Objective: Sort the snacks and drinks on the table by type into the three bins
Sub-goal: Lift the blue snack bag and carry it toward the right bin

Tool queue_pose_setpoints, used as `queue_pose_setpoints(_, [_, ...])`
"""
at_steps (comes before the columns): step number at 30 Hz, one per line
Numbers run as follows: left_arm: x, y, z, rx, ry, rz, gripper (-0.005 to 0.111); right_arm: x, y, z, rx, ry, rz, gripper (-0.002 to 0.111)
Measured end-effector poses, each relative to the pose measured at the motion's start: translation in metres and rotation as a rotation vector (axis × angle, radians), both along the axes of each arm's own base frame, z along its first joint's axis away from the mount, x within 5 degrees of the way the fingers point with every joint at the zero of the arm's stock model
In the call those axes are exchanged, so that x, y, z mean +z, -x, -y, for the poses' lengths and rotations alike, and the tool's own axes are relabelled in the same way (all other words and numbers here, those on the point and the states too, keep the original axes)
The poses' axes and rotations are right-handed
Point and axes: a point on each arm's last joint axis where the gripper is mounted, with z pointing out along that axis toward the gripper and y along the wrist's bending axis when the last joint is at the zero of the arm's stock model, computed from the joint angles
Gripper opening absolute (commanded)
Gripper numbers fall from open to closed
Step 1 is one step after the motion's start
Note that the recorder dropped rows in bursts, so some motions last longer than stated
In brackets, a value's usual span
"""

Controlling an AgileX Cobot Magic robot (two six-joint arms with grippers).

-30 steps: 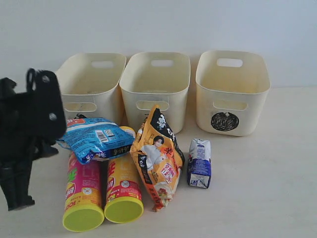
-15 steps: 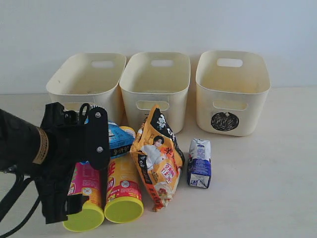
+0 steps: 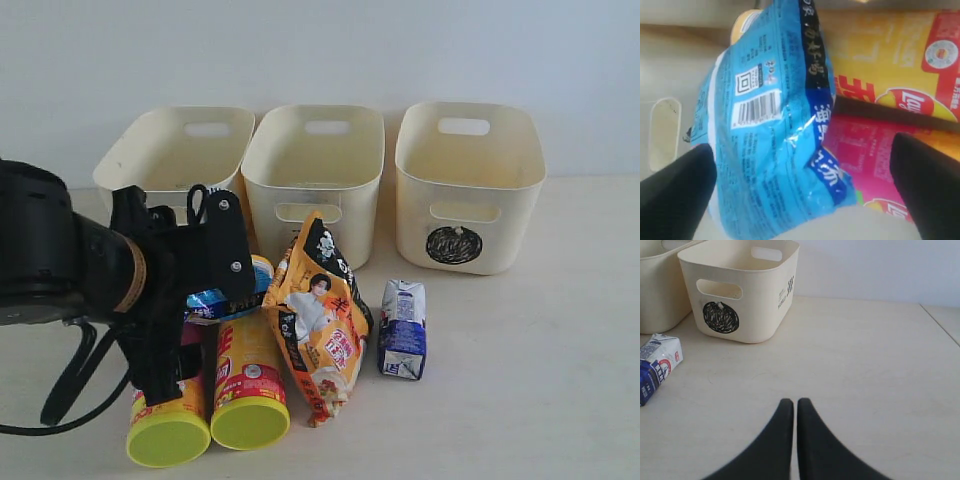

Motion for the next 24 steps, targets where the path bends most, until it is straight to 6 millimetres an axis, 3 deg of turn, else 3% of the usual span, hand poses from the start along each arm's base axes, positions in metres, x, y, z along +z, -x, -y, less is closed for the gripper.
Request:
queue_pose_setpoints(14, [-0.028, -0.02, 0.011, -0.045, -0.114, 0.026, 0.085, 0.0, 0.0, 0.0, 0.0, 0.0, 0.0, 0.0])
queue_pose_setpoints(24, [-0.028, -0.031, 0.016, -0.022, -0.106, 0.105, 0.081, 0.0, 0.0, 0.0, 0.0, 0.0, 0.0, 0.0])
